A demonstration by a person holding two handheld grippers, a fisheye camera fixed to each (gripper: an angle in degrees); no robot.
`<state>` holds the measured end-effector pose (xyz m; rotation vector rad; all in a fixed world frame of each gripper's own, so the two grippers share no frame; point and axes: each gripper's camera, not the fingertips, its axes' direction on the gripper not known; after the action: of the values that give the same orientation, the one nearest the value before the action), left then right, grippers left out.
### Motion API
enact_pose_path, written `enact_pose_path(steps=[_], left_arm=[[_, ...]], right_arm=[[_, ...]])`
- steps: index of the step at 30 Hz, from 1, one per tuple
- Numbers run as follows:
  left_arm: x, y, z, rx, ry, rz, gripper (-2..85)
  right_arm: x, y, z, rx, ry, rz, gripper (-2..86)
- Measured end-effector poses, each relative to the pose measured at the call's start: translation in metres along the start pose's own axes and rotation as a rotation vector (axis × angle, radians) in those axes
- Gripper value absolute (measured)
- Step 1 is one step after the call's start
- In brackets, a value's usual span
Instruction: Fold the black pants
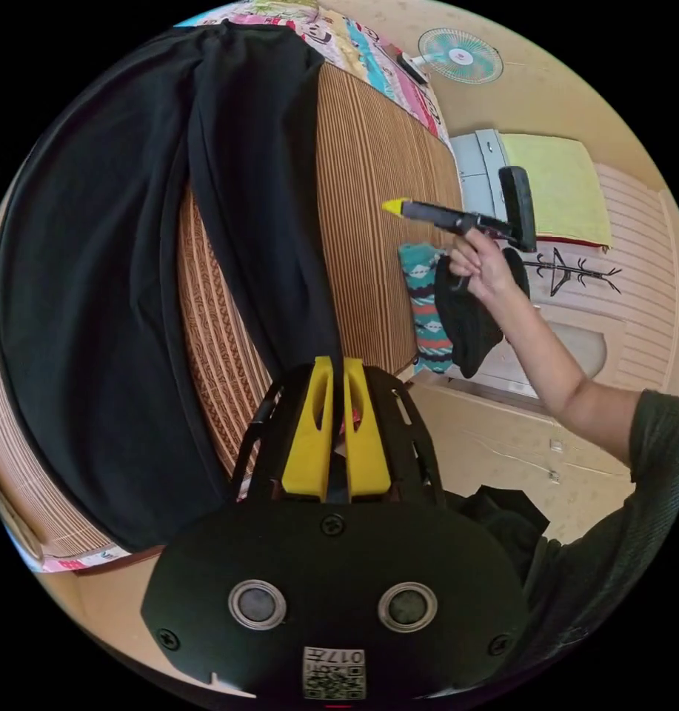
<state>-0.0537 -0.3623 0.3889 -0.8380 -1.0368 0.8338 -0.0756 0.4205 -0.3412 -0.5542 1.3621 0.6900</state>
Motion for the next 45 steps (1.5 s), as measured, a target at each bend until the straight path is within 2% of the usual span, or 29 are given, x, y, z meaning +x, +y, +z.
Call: enact_pose_path(steps=[4, 6, 8, 11, 13, 14, 15, 16, 18, 20, 22, 24, 28, 30, 35, 41, 44, 45], left_arm=[[-0.003, 0.003, 0.004, -0.014, -0.008, 0.041, -0.7], [-0.013, 0.007, 0.008, -0.021, -0.003, 0.023, -0.7], [-0.025, 0.011, 0.009, -0.021, 0.023, -0.006, -0.7], [-0.046, 0.019, 0.006, 0.007, 0.058, -0.058, -0.7], [-0.059, 0.026, 0.002, 0.027, 0.100, -0.081, -0.8], [-0.068, 0.034, -0.004, 0.058, 0.158, -0.078, -0.8], [-0.076, 0.046, -0.014, 0.112, 0.235, -0.068, -0.8], [-0.080, 0.054, -0.019, 0.139, 0.273, -0.065, -0.9], [-0.098, 0.091, -0.037, 0.221, 0.375, -0.081, -0.9], [-0.112, 0.124, -0.054, 0.296, 0.410, -0.100, -0.9], [-0.133, 0.157, -0.069, 0.360, 0.442, -0.149, -0.8], [-0.170, 0.197, -0.084, 0.414, 0.427, -0.294, -0.8], [-0.215, 0.235, -0.110, 0.508, 0.339, -0.435, -0.7], [-0.229, 0.240, -0.115, 0.488, 0.227, -0.459, -0.6], [-0.227, 0.233, -0.101, 0.421, 0.119, -0.444, -0.4], [-0.199, 0.204, -0.102, 0.242, -0.064, -0.358, -0.3], [-0.179, 0.199, -0.109, 0.238, 0.012, -0.182, 0.0], [-0.181, 0.199, -0.109, 0.218, 0.025, -0.180, 0.2]], right_arm=[[0.092, -0.135, 0.008, 0.295, -0.290, 0.354, 10.7], [0.109, -0.174, 0.022, 0.401, -0.421, 0.446, 11.7], [0.109, -0.206, 0.036, 0.451, -0.430, 0.521, 10.9], [0.072, -0.258, 0.049, 0.379, -0.165, 0.515, 6.5], [0.013, -0.293, 0.050, 0.275, 0.213, 0.467, 4.4], [-0.010, -0.299, 0.049, 0.278, 0.326, 0.421, 4.0], [-0.064, -0.304, 0.050, 0.319, 0.528, 0.282, 3.6], [-0.121, -0.302, 0.054, 0.388, 0.646, 0.114, 3.2], [-0.198, -0.293, 0.066, 0.478, 0.723, -0.084, 2.9], [-0.257, -0.289, 0.079, 0.545, 0.678, -0.182, 2.7], [-0.308, -0.301, 0.106, 0.557, 0.523, -0.211, 2.6], [-0.330, -0.320, 0.136, 0.535, 0.410, -0.191, 2.5], [-0.338, -0.361, 0.210, 0.390, 0.194, -0.104, 2.0], [-0.333, -0.358, 0.229, 0.368, 0.160, -0.075, 1.5], [-0.319, -0.317, 0.260, 0.259, 0.234, -0.131, 0.9], [-0.271, -0.203, 0.218, 0.242, 0.119, -0.100, 2.2], [-0.244, -0.125, 0.210, 0.158, 0.124, -0.046, 3.9], [-0.235, -0.096, 0.213, 0.100, 0.120, 0.006, 4.8]])
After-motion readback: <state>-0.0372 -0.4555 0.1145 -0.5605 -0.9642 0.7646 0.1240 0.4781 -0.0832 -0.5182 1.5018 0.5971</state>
